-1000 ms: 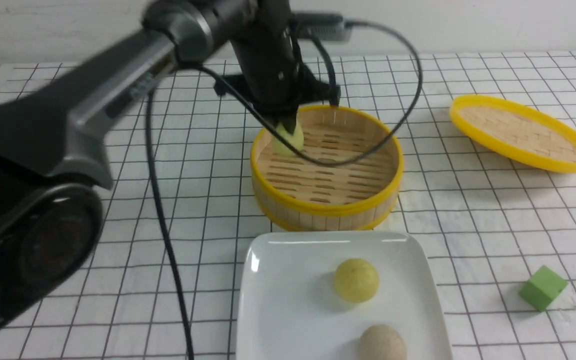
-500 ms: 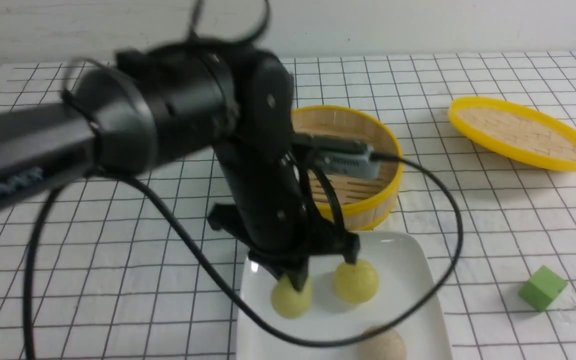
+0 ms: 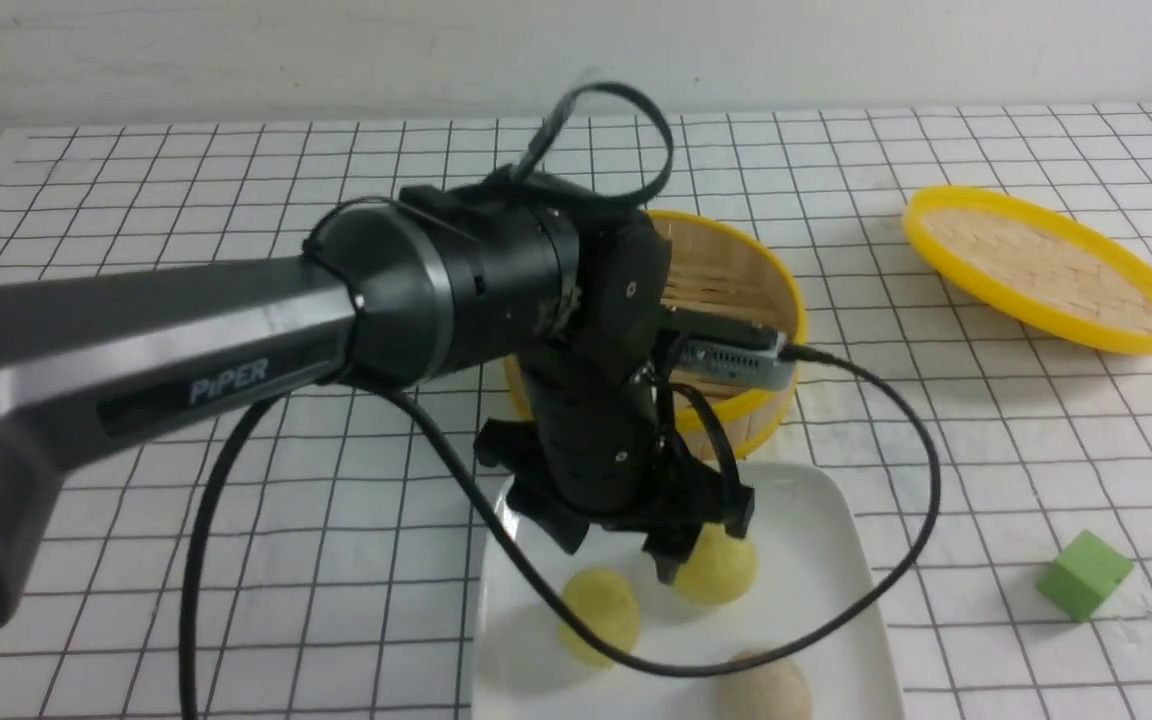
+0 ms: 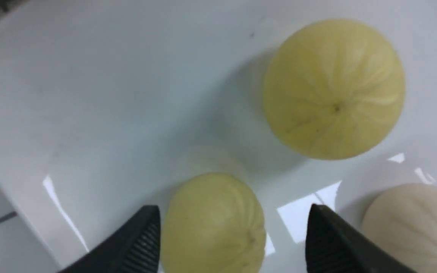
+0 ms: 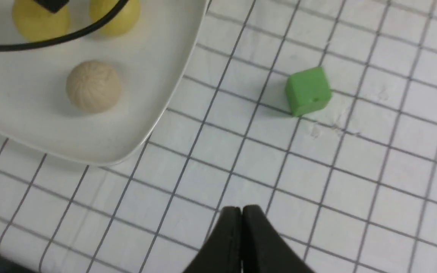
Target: Put the steamed buns into the plate on the white-black tablecloth.
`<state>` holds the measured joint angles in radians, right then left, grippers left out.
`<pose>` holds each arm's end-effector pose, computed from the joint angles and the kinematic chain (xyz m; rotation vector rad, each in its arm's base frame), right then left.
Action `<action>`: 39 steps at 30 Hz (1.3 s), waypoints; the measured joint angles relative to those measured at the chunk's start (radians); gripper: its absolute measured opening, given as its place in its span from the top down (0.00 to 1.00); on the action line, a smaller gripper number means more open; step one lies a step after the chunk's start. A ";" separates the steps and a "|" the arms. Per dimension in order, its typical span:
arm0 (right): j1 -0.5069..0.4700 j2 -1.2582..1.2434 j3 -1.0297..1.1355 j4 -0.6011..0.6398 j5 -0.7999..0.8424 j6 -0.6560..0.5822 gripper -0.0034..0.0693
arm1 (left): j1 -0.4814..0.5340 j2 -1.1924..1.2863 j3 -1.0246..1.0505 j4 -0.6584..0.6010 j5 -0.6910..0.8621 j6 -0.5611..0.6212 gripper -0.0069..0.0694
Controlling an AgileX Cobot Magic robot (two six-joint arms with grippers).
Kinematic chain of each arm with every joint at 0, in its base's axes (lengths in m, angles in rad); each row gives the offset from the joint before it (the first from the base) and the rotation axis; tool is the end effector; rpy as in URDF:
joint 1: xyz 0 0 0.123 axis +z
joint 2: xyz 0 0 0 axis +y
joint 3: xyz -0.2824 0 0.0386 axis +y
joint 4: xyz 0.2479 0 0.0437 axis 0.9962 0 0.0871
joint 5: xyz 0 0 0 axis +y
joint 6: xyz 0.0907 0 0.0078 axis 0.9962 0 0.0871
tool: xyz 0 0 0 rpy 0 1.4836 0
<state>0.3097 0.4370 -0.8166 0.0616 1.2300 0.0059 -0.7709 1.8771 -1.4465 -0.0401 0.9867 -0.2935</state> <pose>0.0366 0.0173 0.3471 -0.3595 2.3160 0.2348 0.2755 -0.2719 0.2285 0.6702 2.8667 -0.2265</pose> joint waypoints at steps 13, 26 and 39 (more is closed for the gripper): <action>0.000 -0.379 0.500 -0.040 -0.861 0.087 0.95 | 0.000 -0.063 -0.046 0.079 0.059 -0.001 0.37; 0.000 -0.379 0.512 0.126 -0.764 -0.006 0.95 | 0.000 -0.063 -0.046 0.080 0.069 -0.001 0.69; 0.000 -0.379 0.512 0.128 -0.748 -0.006 0.95 | 0.000 -0.063 -0.046 0.078 0.073 -0.001 0.71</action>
<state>0.3097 0.0581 -0.3043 0.1898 0.4816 0.0000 -0.7709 1.8142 -1.4929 0.0376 1.0593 -0.2945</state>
